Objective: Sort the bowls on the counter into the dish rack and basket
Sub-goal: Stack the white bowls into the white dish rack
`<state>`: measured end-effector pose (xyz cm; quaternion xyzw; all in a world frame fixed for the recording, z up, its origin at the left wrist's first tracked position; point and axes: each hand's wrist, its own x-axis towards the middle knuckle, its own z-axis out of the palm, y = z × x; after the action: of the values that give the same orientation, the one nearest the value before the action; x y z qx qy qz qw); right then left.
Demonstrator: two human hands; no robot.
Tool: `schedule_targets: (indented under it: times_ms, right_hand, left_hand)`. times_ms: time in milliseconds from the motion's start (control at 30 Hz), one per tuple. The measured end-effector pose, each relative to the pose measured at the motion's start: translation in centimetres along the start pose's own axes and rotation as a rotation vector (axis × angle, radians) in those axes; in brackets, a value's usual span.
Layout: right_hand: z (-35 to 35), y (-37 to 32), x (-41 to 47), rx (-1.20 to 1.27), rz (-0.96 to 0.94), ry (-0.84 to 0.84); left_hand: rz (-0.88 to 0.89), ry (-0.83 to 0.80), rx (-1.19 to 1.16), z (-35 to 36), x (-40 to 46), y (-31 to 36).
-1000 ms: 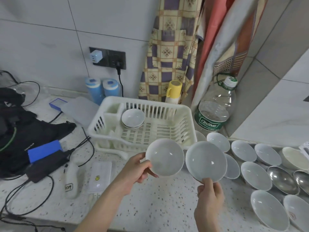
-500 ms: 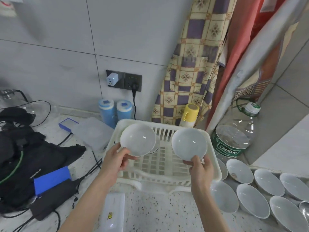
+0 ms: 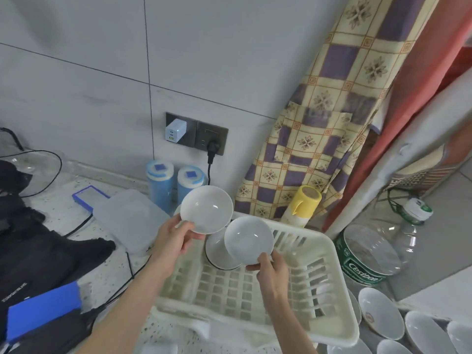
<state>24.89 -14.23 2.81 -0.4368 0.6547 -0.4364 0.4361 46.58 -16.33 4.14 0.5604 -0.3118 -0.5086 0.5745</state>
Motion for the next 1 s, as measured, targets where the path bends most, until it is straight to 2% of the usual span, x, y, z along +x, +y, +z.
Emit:
schedule_targets:
  times_ms: [233, 700, 1000]
  right_hand:
    - [2.4, 0.8, 1.1, -0.008, 0.053, -0.044]
    - [4.0, 3.2, 0.7, -0.033, 0.087, -0.042]
    - [4.6, 3.1, 1.4, -0.043, 0.116, -0.063]
  left_hand:
    - [-0.003, -0.006, -0.082, 0.5, 1.5, -0.5]
    - [-0.020, -0.005, -0.056, 0.2, 2.1, -0.2]
    - [-0.010, -0.057, 0.097, 0.7, 1.3, 0.1]
